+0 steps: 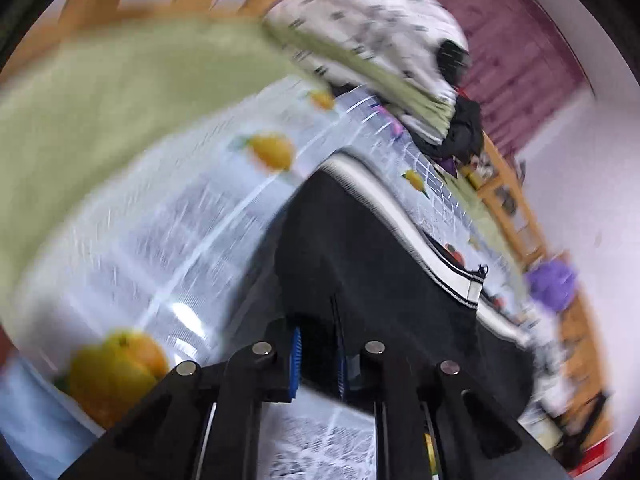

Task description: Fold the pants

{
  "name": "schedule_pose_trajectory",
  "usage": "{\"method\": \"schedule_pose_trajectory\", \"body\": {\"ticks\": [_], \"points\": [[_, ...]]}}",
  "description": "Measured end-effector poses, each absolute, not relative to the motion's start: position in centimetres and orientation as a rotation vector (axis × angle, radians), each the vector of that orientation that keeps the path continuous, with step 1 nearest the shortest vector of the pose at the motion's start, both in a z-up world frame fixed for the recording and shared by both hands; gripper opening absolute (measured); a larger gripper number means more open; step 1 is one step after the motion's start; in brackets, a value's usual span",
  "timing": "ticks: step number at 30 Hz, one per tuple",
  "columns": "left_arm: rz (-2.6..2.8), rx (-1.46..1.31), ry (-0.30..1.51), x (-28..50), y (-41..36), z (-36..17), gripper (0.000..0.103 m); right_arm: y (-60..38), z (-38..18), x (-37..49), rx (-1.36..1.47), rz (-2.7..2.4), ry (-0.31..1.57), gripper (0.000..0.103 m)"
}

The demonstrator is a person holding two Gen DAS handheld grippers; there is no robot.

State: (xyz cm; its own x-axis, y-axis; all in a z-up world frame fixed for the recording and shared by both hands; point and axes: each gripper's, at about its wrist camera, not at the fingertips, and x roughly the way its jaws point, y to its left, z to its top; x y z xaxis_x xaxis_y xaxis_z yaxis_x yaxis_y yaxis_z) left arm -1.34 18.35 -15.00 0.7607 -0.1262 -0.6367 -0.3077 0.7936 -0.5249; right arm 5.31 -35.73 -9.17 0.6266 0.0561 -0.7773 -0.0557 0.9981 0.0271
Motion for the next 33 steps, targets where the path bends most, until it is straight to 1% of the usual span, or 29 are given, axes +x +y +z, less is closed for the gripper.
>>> {"method": "schedule_pose_trajectory", "body": {"ticks": [2,4,7,9,12,15,18,21,22,23,24,25,26,27,28,31,32,33], "points": [[0.102,-0.477,0.662,-0.7,14.6,-10.9,0.011,-35.9,-8.8,5.0,0.009,0.076,0.892,0.013],[0.057,-0.365,0.618,0.0,10.9,-7.7,0.011,-36.2,-8.4,4.6,0.013,0.081,0.885,0.013],[-0.121,-0.291,0.573,1.2,4.6,-4.4,0.011,-37.5,-7.7,3.8,0.023,0.063,0.856,0.013],[-0.258,-0.281,0.589,2.1,0.6,-3.9,0.011,-38.8,-7.5,3.3,0.040,0.033,0.840,0.013],[-0.408,-0.290,0.659,3.2,-4.5,-5.4,0.011,-41.2,-7.7,2.8,0.106,-0.005,0.848,0.013],[-0.460,-0.279,0.792,4.3,-8.5,-9.6,0.011,-43.1,-8.3,2.6,0.167,-0.035,0.872,0.014],[-0.476,-0.299,0.902,4.4,-9.1,-12.8,0.011,-43.8,-8.7,2.7,0.200,-0.026,0.894,0.014],[-0.508,-0.357,0.907,3.5,-7.2,-12.9,0.014,-42.7,-9.0,2.9,0.200,0.022,0.908,0.014],[-0.537,-0.373,0.899,3.2,-6.4,-12.2,0.022,-42.3,-8.9,3.0,0.195,0.039,0.910,0.014],[-0.574,-0.391,0.895,2.8,-5.7,-11.9,0.034,-41.4,-9.0,3.2,0.186,0.068,0.914,0.015],[-0.605,-0.410,0.885,2.4,-5.0,-11.4,0.039,-40.7,-9.0,3.4,0.180,0.090,0.916,0.018],[-0.604,-0.420,0.860,1.9,-4.1,-10.8,0.053,-39.5,-9.0,3.7,0.176,0.125,0.919,0.020],[-0.584,-0.416,0.827,1.5,-3.7,-10.2,0.059,-38.8,-8.9,3.9,0.177,0.147,0.921,0.026],[-0.561,-0.411,0.797,0.9,-2.8,-9.8,0.060,-37.6,-8.9,4.3,0.184,0.187,0.922,0.031],[-0.540,-0.412,0.777,0.2,-1.5,-9.5,0.060,-36.8,-8.8,4.6,0.194,0.217,0.924,0.033],[-0.462,-0.448,0.795,-0.3,1.3,-10.3,0.061,-33.7,-8.7,6.0,0.241,0.319,0.926,0.042],[-0.435,-0.474,0.806,-0.4,2.5,-10.8,0.061,-32.3,-8.9,6.7,0.256,0.350,0.926,0.048],[-0.418,-0.493,0.816,-0.4,3.6,-11.3,0.061,-31.3,-9.2,7.3,0.261,0.368,0.931,0.052]]}}
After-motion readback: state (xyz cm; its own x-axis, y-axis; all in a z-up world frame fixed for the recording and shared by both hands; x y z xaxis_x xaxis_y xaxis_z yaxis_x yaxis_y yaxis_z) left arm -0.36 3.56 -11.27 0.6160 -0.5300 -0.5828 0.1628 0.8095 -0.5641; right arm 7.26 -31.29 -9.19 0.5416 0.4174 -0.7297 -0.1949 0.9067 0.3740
